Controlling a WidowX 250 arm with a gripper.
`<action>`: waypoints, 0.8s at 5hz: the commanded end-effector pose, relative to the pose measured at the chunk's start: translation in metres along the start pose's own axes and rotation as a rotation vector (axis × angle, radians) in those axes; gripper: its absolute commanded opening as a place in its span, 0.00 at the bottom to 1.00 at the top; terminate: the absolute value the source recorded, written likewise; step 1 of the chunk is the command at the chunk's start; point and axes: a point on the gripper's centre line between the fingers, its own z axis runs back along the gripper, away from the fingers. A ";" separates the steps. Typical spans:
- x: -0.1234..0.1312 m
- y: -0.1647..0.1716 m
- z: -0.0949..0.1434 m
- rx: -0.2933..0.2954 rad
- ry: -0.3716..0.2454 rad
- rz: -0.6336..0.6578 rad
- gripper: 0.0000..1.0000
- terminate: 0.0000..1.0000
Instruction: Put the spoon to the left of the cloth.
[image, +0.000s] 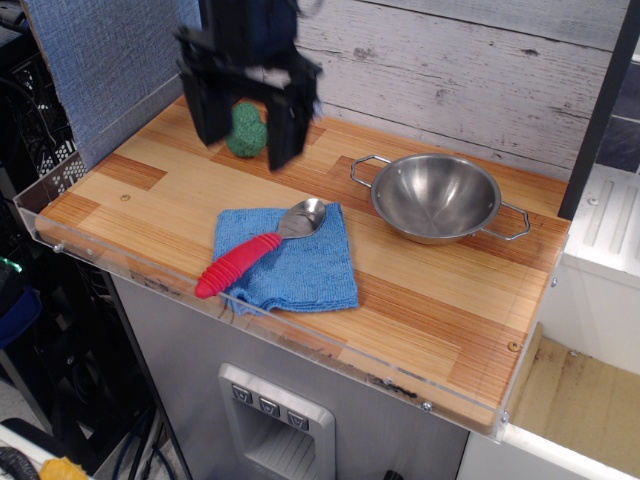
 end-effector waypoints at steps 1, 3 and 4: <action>-0.020 -0.004 -0.021 0.061 -0.068 -0.038 1.00 0.00; -0.015 0.017 -0.055 0.095 -0.081 -0.008 1.00 0.00; -0.008 0.021 -0.062 0.105 -0.073 0.003 1.00 0.00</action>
